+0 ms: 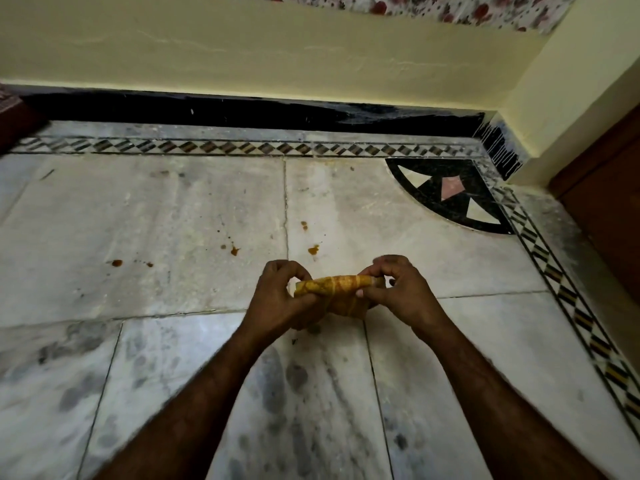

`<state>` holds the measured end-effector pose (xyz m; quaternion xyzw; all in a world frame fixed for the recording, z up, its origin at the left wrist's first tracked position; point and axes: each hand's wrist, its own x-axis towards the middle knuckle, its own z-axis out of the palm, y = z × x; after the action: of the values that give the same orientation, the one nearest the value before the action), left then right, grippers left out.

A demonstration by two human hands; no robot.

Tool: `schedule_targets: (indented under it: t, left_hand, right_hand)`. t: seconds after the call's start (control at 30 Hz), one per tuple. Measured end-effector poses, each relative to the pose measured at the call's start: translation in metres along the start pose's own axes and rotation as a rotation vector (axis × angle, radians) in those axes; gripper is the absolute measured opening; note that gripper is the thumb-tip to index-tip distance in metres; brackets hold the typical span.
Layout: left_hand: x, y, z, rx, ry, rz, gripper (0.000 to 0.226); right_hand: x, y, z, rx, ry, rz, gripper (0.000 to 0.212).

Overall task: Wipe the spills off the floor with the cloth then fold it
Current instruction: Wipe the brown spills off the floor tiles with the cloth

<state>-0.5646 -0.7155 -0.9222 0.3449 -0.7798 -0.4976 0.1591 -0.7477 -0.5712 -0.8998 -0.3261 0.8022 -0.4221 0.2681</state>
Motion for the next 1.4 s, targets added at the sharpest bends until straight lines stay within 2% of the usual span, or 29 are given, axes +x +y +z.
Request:
schedule_targets:
  t: [0.07, 0.13, 0.27, 0.33, 0.4, 0.43, 0.53, 0.6, 0.63, 0.77, 0.9, 1.03, 1.1, 1.17, 1.3, 1.4]
  left_hand:
    - [-0.002, 0.004, 0.000, -0.169, -0.118, -0.058, 0.018]
    - [-0.003, 0.003, 0.001, -0.244, -0.186, -0.107, 0.014]
    - [0.000, -0.004, 0.002, -0.363, -0.170, -0.208, 0.033]
    - [0.007, -0.012, 0.006, -0.229, -0.102, -0.207, 0.044]
    - [0.014, -0.025, 0.014, 0.096, -0.029, -0.147, 0.057]
    - [0.016, -0.033, 0.018, 0.255, -0.012, -0.105, 0.063]
    - [0.016, -0.058, 0.027, 0.591, -0.126, -0.011, 0.082]
    - [0.019, -0.081, 0.030, 0.723, -0.180, 0.064, 0.081]
    - [0.021, -0.090, 0.031, 0.779, -0.178, 0.093, 0.076]
    - [0.021, -0.119, 0.032, 0.814, -0.156, 0.106, 0.068]
    - [0.024, -0.133, 0.034, 0.834, -0.111, 0.175, 0.063]
    - [0.026, -0.135, 0.036, 0.823, -0.082, 0.196, 0.063]
    - [0.029, -0.137, 0.036, 0.829, -0.043, 0.186, 0.064]
    - [0.039, -0.141, 0.033, 0.832, 0.014, 0.123, 0.066]
    - [0.051, -0.148, 0.022, 0.839, 0.007, 0.130, 0.067]
    - [0.045, -0.151, 0.023, 0.804, -0.004, 0.158, 0.065]
  right_hand:
    - [-0.002, 0.001, 0.001, 0.155, -0.090, 0.055, 0.017]
    - [-0.004, 0.002, 0.002, 0.213, -0.102, 0.072, 0.016]
    - [0.002, 0.000, 0.000, 0.267, -0.069, 0.135, 0.028]
    - [0.015, 0.010, 0.005, 0.044, 0.016, 0.189, 0.035]
    - [0.023, 0.020, 0.017, -0.252, 0.114, 0.156, 0.040]
    - [0.025, 0.024, 0.030, -0.319, 0.117, 0.108, 0.038]
    - [0.020, 0.041, 0.081, -0.640, -0.073, -0.122, 0.045]
    - [0.015, 0.064, 0.117, -0.891, -0.160, -0.216, 0.063]
    - [0.012, 0.074, 0.129, -0.952, -0.152, -0.236, 0.066]
    - [-0.007, 0.086, 0.138, -0.915, -0.037, -0.228, 0.065]
    - [-0.001, 0.094, 0.125, -0.918, -0.025, -0.265, 0.074]
    - [0.052, 0.099, 0.099, -0.961, 0.128, -0.082, 0.087]
    - [0.088, 0.086, 0.109, -0.931, 0.145, 0.012, 0.093]
    - [0.105, 0.071, 0.131, -0.961, 0.110, -0.047, 0.087]
    - [0.072, 0.083, 0.132, -1.009, 0.051, -0.417, 0.075]
    - [0.080, 0.101, 0.107, -1.026, 0.089, -0.338, 0.072]
